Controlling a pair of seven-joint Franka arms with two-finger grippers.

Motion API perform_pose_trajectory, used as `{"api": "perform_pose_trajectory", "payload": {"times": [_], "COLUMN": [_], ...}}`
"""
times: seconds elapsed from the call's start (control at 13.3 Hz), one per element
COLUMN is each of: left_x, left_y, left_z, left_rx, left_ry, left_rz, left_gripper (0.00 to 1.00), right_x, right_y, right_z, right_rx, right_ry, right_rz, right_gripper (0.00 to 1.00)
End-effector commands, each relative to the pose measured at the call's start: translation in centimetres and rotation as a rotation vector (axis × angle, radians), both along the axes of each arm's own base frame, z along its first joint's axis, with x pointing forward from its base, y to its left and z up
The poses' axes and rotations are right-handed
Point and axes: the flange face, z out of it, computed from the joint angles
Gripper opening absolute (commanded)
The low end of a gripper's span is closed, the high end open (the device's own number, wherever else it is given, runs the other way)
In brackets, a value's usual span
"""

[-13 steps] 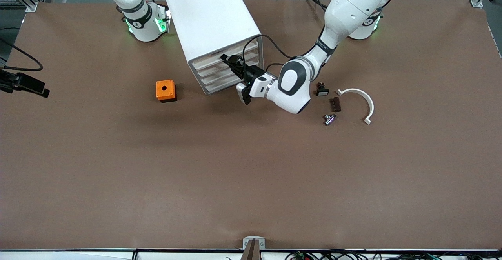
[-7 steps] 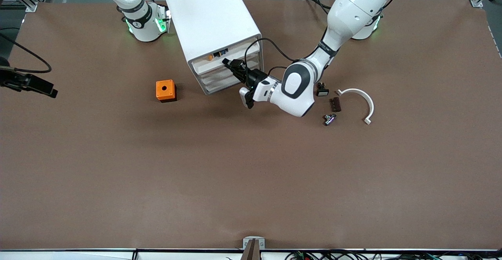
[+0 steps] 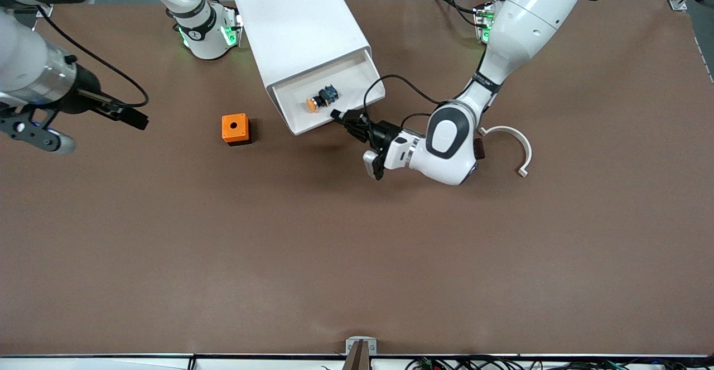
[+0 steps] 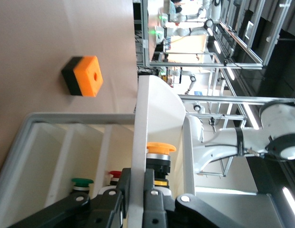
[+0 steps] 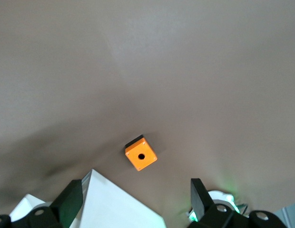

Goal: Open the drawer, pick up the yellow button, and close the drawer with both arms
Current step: 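Pull the drawer open with the left gripper while the right gripper approaches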

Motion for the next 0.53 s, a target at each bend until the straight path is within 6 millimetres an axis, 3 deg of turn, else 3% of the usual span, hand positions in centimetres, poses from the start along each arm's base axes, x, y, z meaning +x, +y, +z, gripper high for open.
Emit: {"api": "perform_pose_trajectory", "payload": {"times": [0.0, 0.23, 0.45], "left_x": [3.6, 4.4, 4.3], "left_y": [1.9, 2.9, 2.9], "left_z": [2.7, 2.1, 2.1], "left_rx": [0.0, 0.002, 0.016], "left_ry": [0.024, 0.031, 0.024], "left_rz": [0.065, 0.082, 0.072], "left_gripper": [0.03, 0.04, 0.05], "right_x": [-1.3, -2.1, -3.8], "right_y": [3.6, 7.7, 13.5], "right_z": [-0.8, -1.0, -3.4], "right_rx": [0.0, 0.039, 0.007], "right_ry": [0.024, 0.03, 0.015], "right_rz": [-0.082, -0.198, -0.285], "right_gripper": [1.0, 1.0, 1.0]}}
